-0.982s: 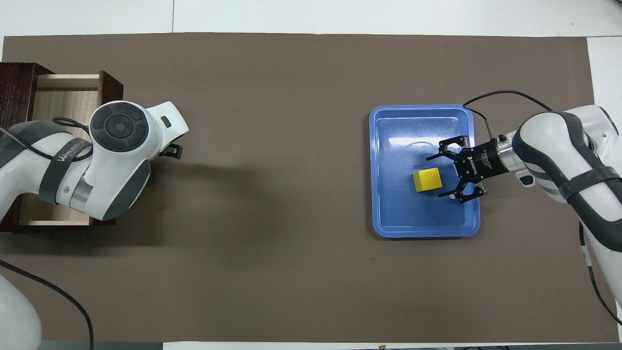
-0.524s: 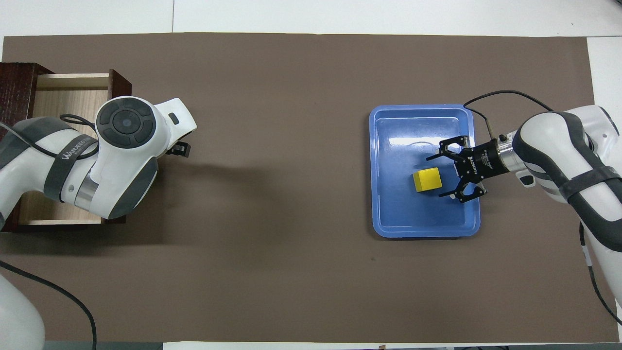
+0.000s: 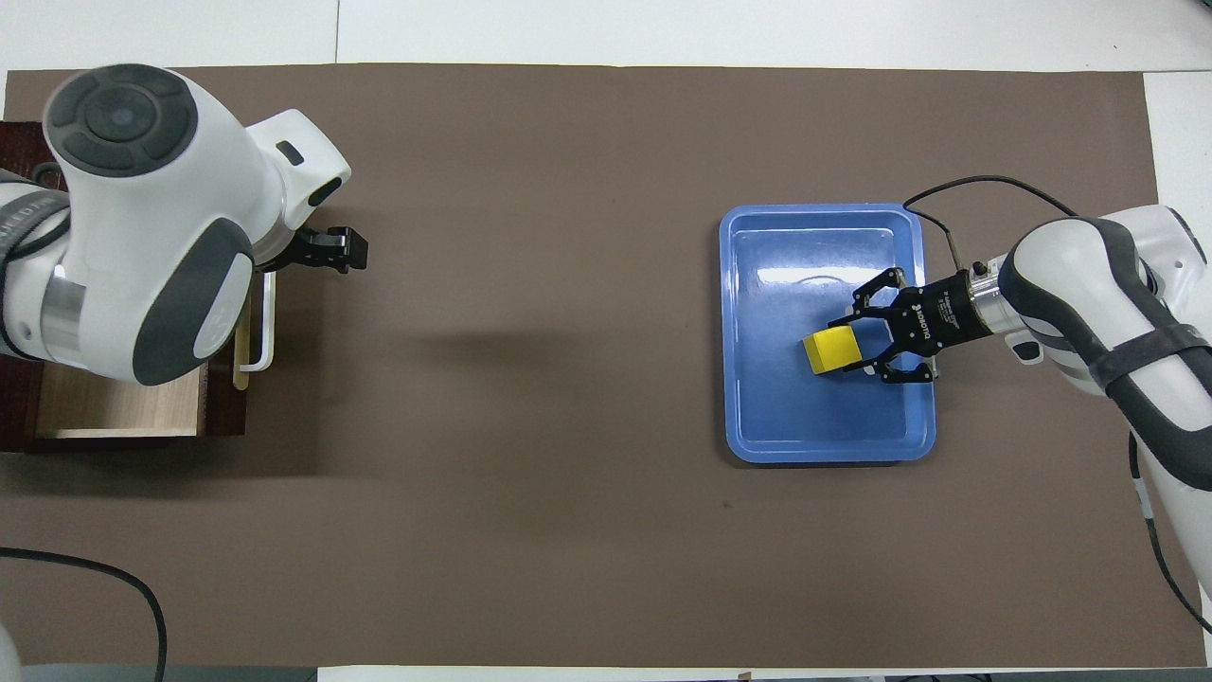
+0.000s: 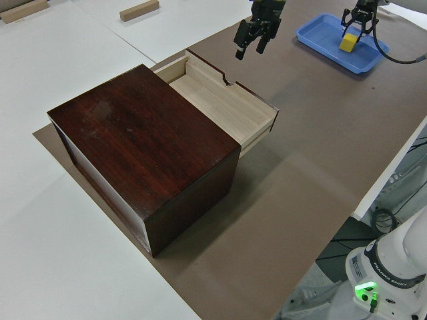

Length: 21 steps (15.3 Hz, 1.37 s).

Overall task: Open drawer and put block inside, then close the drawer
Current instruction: 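Lift the yellow block with the right gripper toward the left gripper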

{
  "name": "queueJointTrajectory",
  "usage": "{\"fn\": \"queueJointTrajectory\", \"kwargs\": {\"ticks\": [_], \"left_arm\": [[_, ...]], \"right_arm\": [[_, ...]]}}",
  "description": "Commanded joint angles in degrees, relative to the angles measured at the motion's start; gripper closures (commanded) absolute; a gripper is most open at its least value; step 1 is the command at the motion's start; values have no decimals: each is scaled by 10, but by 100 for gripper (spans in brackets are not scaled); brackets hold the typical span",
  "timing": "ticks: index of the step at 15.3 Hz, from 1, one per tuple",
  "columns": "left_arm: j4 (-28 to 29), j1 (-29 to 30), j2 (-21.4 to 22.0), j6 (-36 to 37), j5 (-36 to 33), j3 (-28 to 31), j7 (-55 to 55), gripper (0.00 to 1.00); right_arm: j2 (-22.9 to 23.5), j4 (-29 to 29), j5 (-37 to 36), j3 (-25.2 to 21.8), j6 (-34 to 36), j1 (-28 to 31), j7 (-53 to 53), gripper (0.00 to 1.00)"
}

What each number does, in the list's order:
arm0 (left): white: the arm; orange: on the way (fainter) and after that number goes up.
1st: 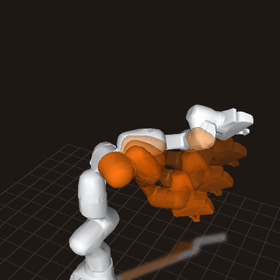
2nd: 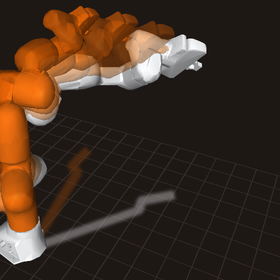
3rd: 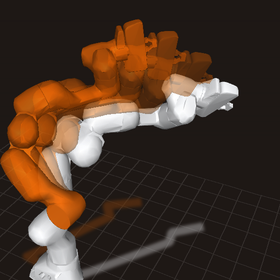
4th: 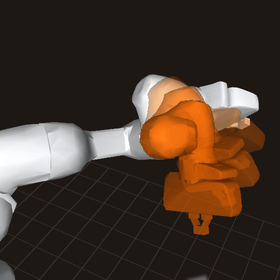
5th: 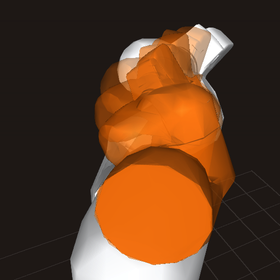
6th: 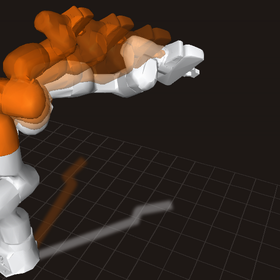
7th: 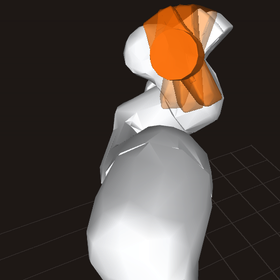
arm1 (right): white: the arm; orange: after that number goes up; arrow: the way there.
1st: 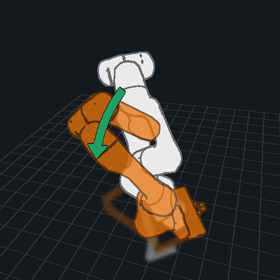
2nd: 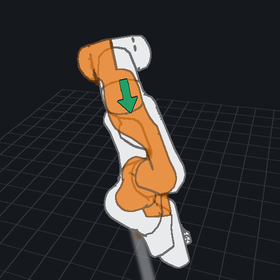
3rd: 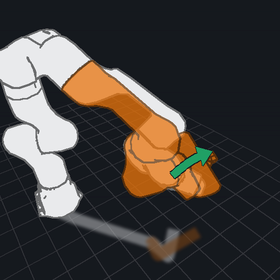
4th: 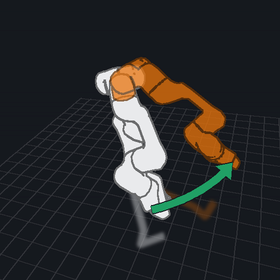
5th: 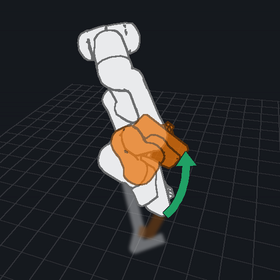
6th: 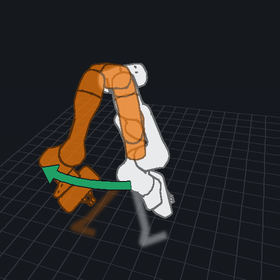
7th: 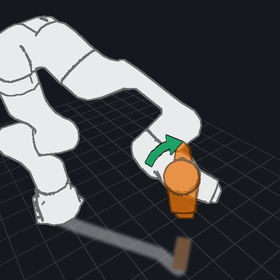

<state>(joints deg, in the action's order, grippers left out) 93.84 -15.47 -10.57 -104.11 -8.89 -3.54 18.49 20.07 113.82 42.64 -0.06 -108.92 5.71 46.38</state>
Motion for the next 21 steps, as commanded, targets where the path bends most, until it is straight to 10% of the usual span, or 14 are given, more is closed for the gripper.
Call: {"fn": "queueJointTrajectory", "kwargs": {"ticks": [1, 7, 13, 21], "left_arm": [[-74, -10, -16, 45, 56, 8, 107, 0], [-122, -42, -2, 113, 103, 4, 516, 0], [-121, -72, -2, 102, 114, 2, 886, 0], [-123, -115, -37, 94, 96, 6, 999, 0]], "right_arm": [[-3, -1, 15, 2, -14, 1, -2, 100], [-6, -166, 9, 2, 73, -63, 202, 100], [-19, -222, 22, 8, 8, -192, 376, 100], [-18, -213, 48, 9, -117, -311, 447, 100]]}}
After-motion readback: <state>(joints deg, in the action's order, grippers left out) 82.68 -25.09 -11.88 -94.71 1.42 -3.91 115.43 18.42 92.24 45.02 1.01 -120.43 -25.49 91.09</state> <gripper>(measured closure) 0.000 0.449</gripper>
